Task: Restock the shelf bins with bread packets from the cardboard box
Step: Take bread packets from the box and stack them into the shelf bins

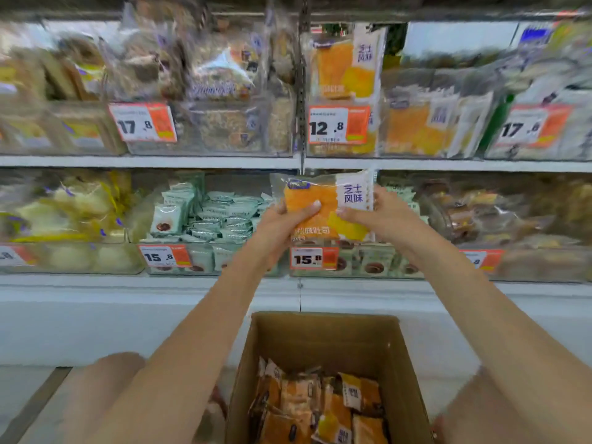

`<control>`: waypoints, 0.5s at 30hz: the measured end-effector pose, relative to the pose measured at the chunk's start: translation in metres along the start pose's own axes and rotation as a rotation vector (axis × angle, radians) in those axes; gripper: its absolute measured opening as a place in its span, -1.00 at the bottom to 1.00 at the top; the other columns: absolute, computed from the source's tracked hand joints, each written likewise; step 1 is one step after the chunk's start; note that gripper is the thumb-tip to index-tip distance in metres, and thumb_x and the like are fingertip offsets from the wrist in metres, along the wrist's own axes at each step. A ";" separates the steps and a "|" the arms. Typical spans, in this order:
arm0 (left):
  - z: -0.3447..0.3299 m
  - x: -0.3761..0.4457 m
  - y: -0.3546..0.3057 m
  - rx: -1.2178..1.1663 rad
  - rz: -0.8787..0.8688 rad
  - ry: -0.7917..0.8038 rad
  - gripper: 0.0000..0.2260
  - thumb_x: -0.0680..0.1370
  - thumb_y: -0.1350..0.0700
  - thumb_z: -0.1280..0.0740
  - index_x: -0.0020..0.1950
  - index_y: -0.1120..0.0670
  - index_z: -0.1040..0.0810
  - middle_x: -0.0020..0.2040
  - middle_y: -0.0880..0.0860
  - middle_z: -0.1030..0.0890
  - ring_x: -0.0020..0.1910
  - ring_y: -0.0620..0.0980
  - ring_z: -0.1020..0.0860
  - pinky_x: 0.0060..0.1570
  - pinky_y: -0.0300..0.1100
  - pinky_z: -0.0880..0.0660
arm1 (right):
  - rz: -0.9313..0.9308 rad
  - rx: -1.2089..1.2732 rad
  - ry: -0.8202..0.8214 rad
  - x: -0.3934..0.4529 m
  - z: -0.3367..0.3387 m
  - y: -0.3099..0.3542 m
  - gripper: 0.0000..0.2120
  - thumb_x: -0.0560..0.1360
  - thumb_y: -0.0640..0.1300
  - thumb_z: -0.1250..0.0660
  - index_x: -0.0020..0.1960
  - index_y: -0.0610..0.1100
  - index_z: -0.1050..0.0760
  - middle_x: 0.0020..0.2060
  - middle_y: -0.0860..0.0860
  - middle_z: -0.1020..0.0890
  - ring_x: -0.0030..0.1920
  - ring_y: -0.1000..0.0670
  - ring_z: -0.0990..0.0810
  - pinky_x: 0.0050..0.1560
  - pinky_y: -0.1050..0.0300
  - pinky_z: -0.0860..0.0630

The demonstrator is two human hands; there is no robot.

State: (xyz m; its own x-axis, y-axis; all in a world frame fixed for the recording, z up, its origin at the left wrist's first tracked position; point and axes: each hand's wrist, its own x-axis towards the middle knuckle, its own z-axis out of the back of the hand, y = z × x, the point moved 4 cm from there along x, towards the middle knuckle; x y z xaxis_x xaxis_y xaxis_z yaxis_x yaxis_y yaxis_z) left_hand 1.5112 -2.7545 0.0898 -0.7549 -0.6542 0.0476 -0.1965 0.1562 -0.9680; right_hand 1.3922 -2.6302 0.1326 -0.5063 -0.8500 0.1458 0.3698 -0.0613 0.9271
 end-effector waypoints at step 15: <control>-0.057 0.154 -0.221 0.783 -0.502 -0.327 -0.45 0.33 0.01 -0.57 0.18 0.11 -0.38 0.08 0.02 -0.56 0.07 -0.01 -0.55 0.02 -0.17 -0.51 | 0.254 -0.168 -0.336 0.179 0.109 0.130 -0.48 0.39 -0.13 -0.50 0.29 -0.14 -0.42 0.14 -0.02 -0.58 0.09 0.03 -0.57 0.00 0.18 -0.57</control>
State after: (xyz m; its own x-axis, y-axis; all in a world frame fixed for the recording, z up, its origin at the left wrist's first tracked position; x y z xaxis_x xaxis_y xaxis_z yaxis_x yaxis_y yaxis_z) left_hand 1.4031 -2.8476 0.3248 -0.4638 -0.7014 0.5413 0.1121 -0.6525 -0.7495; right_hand 1.2645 -2.7337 0.3166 -0.5979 -0.6337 0.4909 0.6223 0.0191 0.7825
